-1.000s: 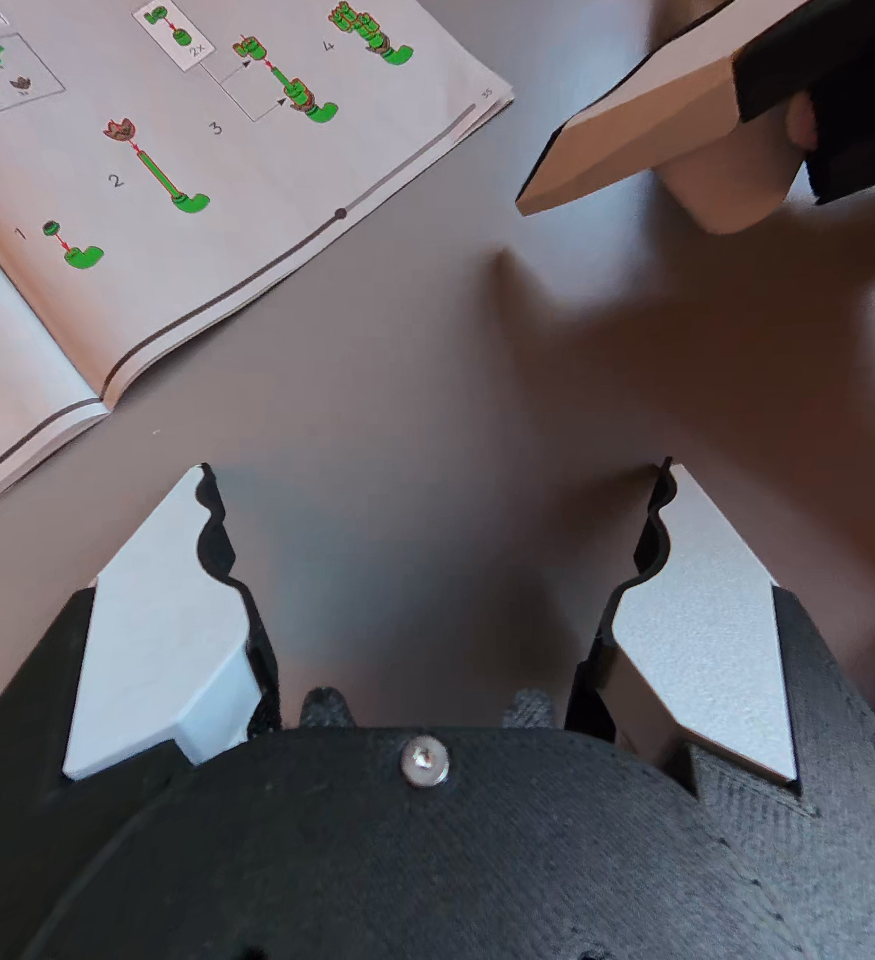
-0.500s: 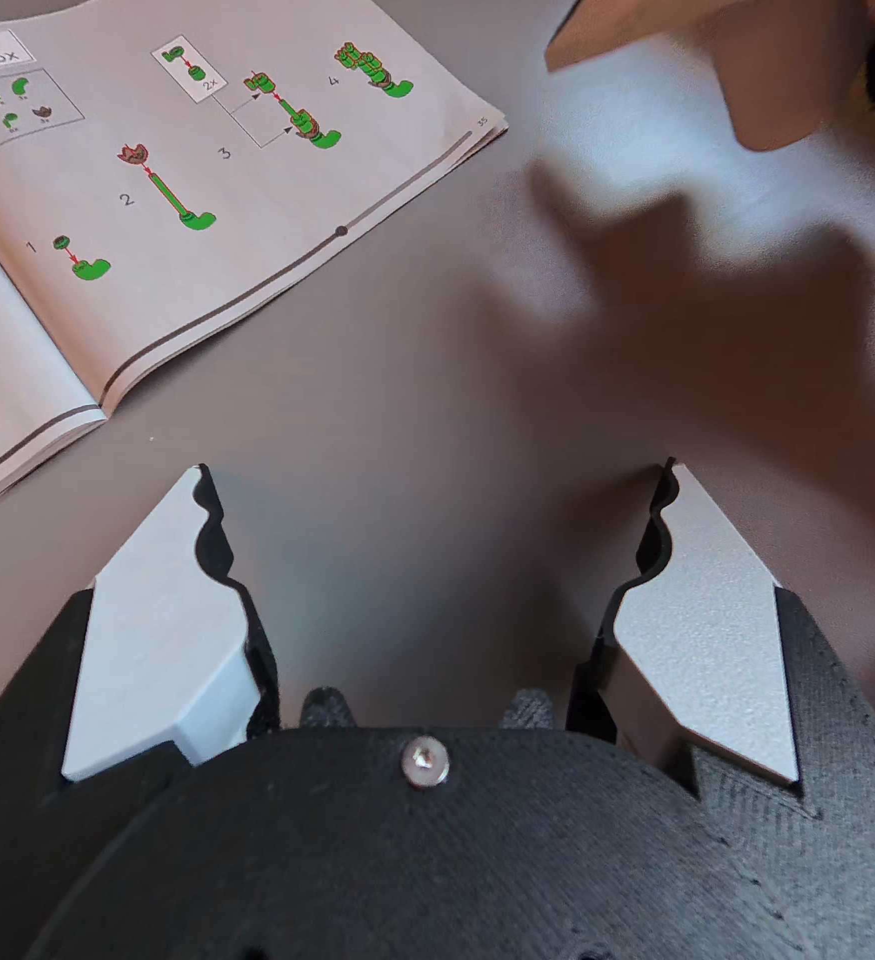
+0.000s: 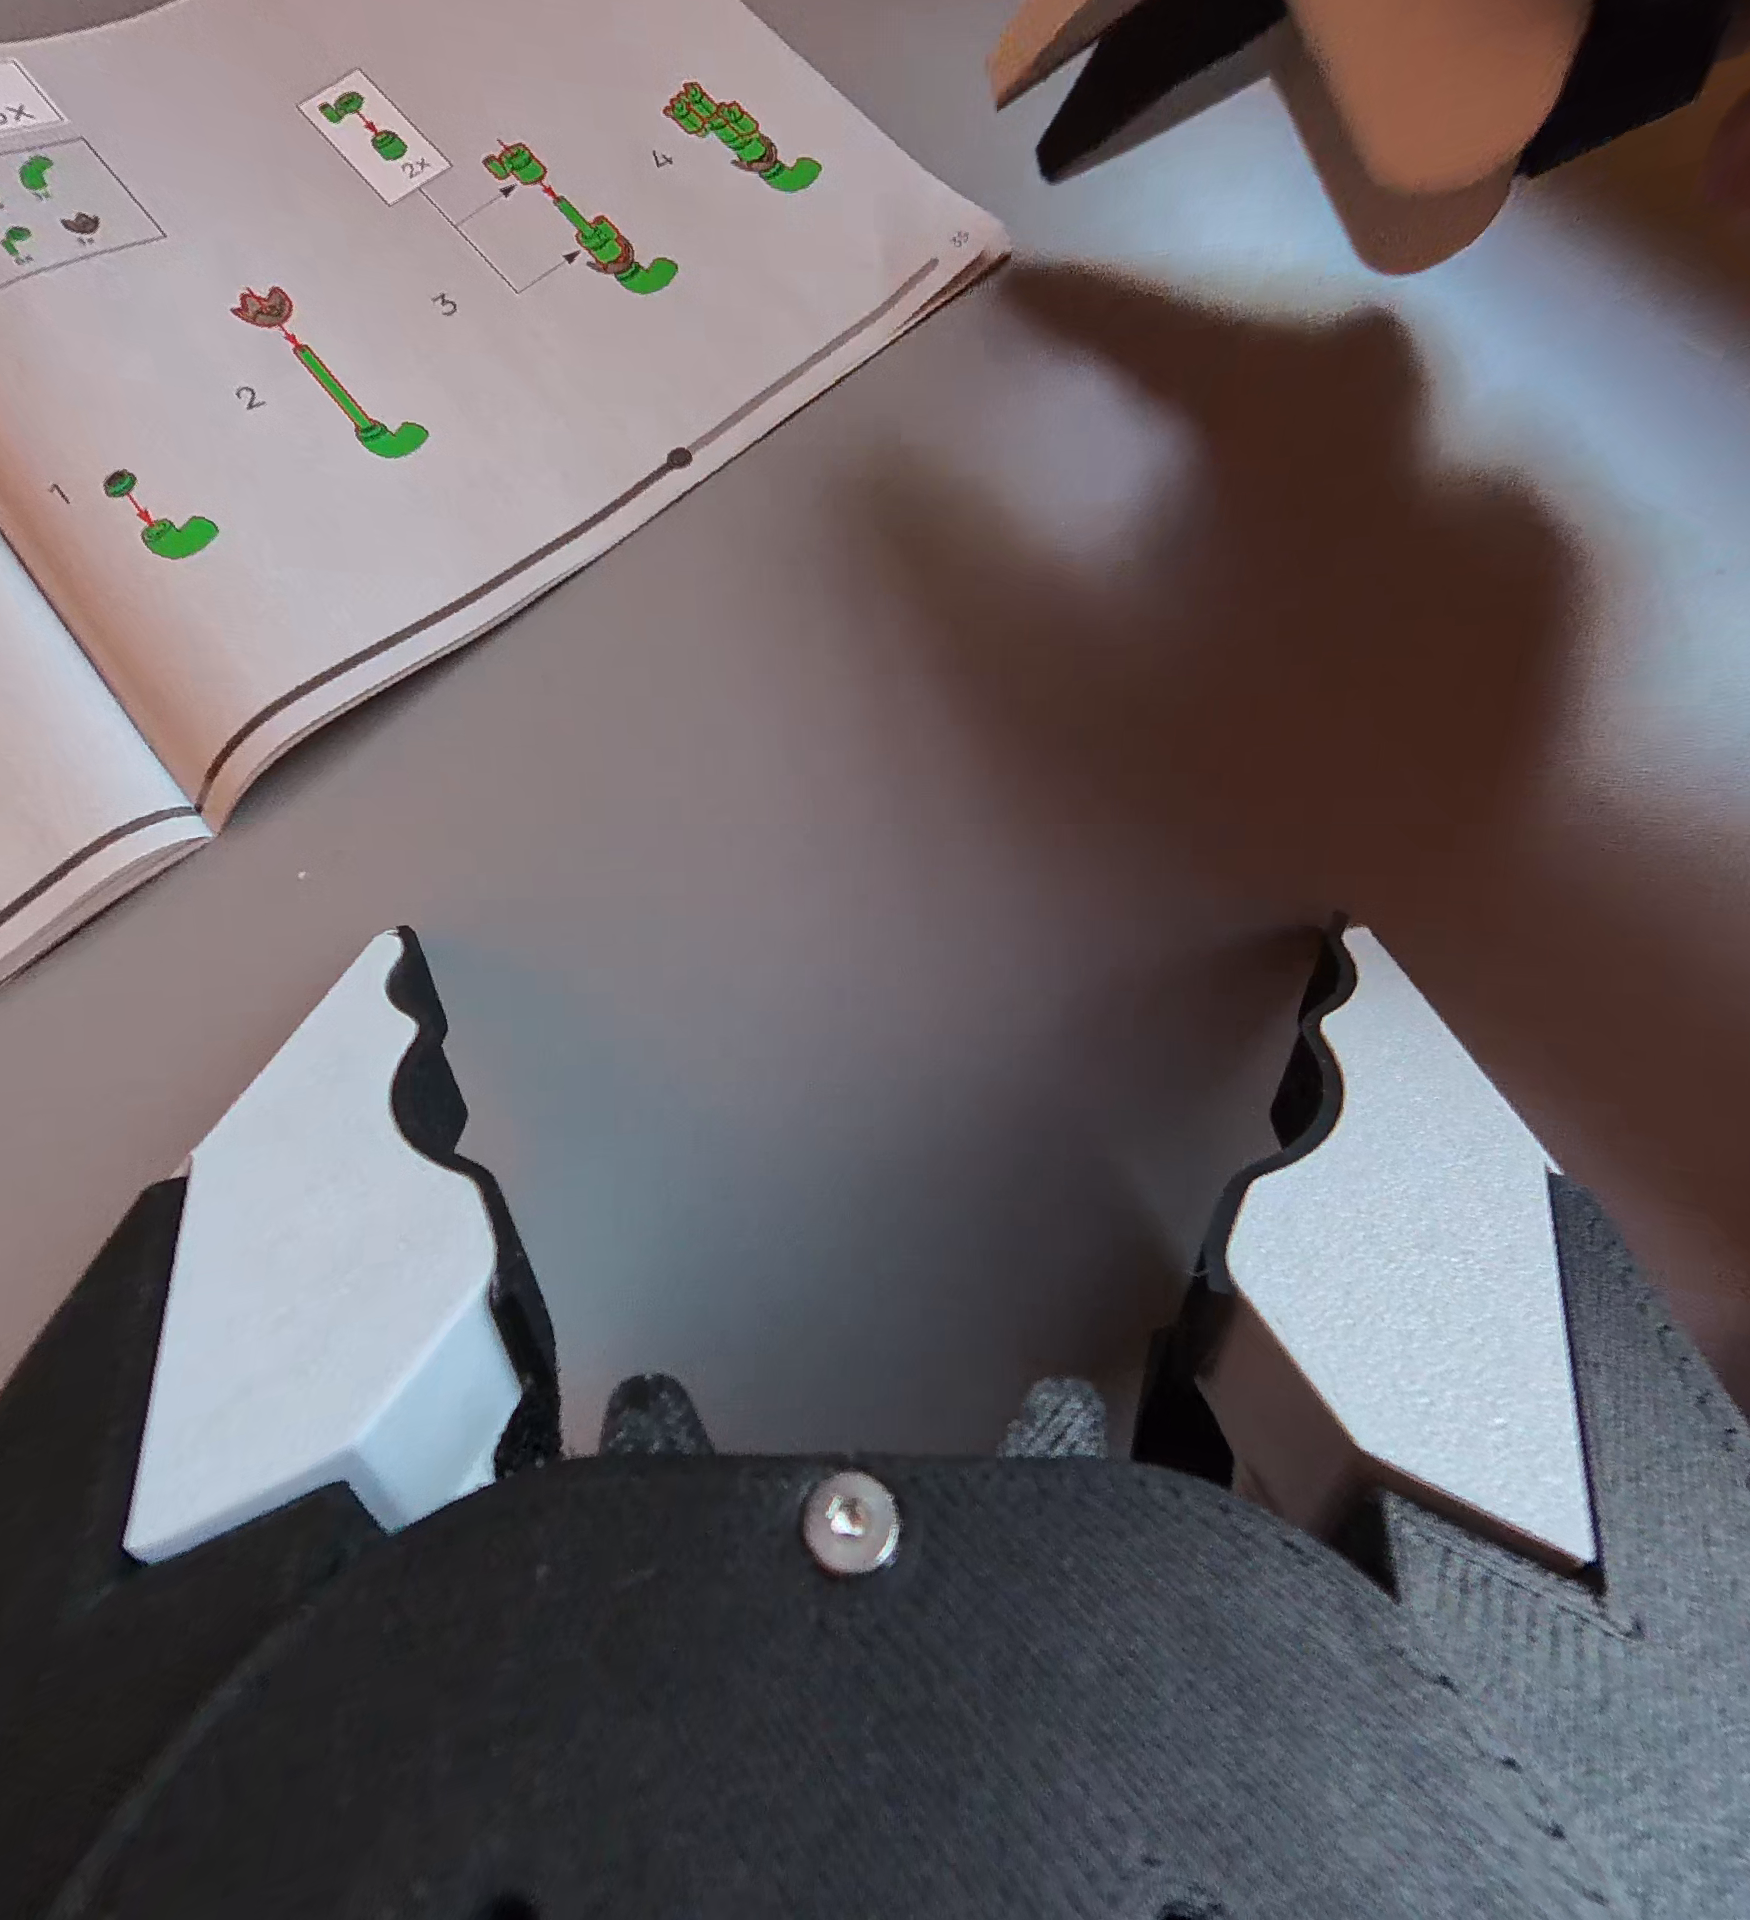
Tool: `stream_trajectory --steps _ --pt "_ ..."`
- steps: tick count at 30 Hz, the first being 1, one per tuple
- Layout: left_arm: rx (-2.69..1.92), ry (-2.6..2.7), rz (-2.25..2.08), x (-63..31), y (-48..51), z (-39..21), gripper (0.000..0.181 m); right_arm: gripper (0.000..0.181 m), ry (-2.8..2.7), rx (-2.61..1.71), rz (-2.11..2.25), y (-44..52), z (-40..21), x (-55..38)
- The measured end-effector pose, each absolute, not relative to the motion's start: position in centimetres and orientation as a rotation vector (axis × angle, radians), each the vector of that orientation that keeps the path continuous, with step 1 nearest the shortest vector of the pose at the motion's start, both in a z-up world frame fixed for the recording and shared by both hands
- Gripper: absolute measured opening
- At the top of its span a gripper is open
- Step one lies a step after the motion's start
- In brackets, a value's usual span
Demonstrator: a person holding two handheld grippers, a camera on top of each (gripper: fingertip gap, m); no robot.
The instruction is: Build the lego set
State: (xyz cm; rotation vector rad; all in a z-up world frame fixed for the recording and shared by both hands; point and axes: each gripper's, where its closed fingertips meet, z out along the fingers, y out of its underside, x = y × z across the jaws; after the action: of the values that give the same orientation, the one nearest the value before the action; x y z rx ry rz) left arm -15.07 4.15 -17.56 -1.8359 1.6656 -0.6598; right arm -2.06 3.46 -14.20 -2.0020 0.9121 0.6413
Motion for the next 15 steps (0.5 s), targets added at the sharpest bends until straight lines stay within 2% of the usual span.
stream_trajectory --steps 15 --pt "-1.836 1.67 -0.659 -15.07 4.12 -17.59 0.159 0.019 0.931 -2.018 0.711 3.92 -15.21 -2.89"
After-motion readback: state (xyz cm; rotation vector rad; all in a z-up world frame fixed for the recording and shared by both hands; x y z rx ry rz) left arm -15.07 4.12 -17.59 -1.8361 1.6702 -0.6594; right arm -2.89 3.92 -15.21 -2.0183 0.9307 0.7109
